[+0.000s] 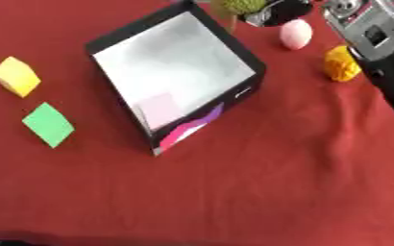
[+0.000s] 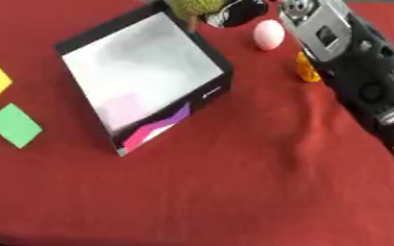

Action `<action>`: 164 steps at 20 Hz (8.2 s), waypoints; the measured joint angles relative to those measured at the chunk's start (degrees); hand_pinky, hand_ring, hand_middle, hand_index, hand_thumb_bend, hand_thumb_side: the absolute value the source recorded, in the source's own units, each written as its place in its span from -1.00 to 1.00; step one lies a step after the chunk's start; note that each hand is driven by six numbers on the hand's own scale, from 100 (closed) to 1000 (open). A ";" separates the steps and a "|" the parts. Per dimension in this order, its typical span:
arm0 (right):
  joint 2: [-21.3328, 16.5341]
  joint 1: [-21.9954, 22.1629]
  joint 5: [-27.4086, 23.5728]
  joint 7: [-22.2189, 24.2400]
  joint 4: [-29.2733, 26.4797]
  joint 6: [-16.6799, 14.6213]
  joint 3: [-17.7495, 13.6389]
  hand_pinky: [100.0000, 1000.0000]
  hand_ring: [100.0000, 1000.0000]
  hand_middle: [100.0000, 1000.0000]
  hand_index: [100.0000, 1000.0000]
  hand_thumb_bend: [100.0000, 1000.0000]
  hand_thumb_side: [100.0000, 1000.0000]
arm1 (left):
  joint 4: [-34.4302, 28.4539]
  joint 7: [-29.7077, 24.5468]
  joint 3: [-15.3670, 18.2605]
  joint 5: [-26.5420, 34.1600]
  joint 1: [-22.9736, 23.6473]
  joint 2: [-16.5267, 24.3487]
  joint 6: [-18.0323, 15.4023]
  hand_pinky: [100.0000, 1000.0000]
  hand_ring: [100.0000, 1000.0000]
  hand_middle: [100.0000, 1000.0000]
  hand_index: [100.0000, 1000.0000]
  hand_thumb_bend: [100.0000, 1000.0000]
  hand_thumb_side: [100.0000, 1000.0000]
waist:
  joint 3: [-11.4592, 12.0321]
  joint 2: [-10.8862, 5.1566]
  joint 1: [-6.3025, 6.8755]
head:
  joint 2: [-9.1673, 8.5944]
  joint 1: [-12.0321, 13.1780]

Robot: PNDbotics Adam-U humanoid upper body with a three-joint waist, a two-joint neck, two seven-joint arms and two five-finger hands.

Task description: Pick up objects on the table and place them in the box.

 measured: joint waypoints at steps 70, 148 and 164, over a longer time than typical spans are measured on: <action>-2.99 13.10 -2.35 9.55 -14.91 1.19 -4.91 0.95 0.68 0.66 0.97 -0.55 -0.51 | -1.73 4.68 0.28 -0.31 4.98 2.31 0.20 0.36 0.70 0.32 0.40 -1.00 0.16 | -4.28 -2.52 -0.07 | 1.45 1.21; -16.88 25.82 0.80 10.85 2.84 -13.47 -16.67 0.95 0.76 0.71 0.99 -0.35 -0.37 | -1.73 -2.35 -0.28 1.84 4.98 3.26 4.67 0.36 0.75 0.33 0.38 -1.00 0.20 | -2.68 2.81 -0.90 | -3.15 0.92; -16.90 25.73 4.34 7.30 5.30 -11.51 -17.64 0.92 0.75 0.68 0.95 -0.27 -0.22 | -1.73 -2.68 -0.27 2.32 4.47 3.26 4.44 0.37 0.75 0.33 0.39 -1.00 0.19 | -1.54 4.34 -1.21 | -4.58 0.16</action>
